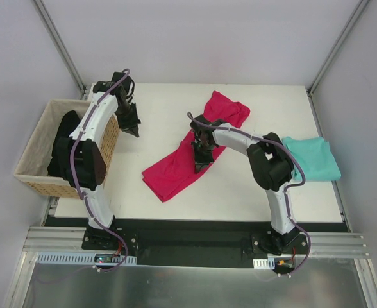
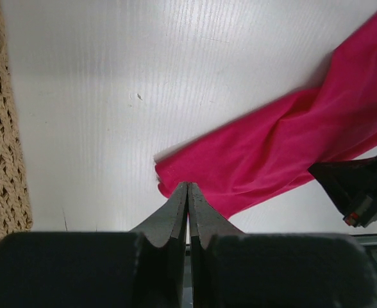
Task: Fold and stack the t-shirts
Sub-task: Rotate the tshirt 90 degrees
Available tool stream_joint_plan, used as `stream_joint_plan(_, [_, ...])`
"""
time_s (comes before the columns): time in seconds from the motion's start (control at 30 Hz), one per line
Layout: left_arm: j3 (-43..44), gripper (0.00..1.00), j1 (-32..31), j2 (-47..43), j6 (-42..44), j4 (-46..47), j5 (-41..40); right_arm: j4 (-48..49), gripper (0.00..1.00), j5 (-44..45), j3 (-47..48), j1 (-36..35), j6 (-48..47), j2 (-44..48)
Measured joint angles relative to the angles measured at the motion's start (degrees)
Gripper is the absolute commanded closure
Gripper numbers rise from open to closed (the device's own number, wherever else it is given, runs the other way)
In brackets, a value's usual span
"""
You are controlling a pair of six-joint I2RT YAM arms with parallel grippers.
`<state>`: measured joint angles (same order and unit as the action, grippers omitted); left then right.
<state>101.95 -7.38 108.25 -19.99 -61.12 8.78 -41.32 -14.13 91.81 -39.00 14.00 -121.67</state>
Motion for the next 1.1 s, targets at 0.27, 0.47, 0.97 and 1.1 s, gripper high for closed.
stream_joint_plan(0.27, [0.66, 1.0, 0.0, -1.75, 0.59, -0.02, 0.24, 3.58, 0.99, 0.24, -6.95, -1.03, 3.43, 3.04])
stream_joint_plan(0.47, [0.81, 1.0, 0.0, -2.1, 1.42, -0.13, 0.28, 4.79, 0.99, 1.88, -8.85, -1.77, 5.68, 4.33])
stream_joint_plan(0.97, [0.79, 1.0, 0.0, -3.17, 2.86, -0.76, 0.24, -2.14, 0.99, 12.68, -7.89, -2.23, 11.47, 5.16])
stream_joint_plan(1.1, [0.79, 1.0, 0.0, -3.3, 2.93, -0.83, 0.22, -6.56, 0.99, 17.94, -6.54, -1.7, 11.47, 4.57])
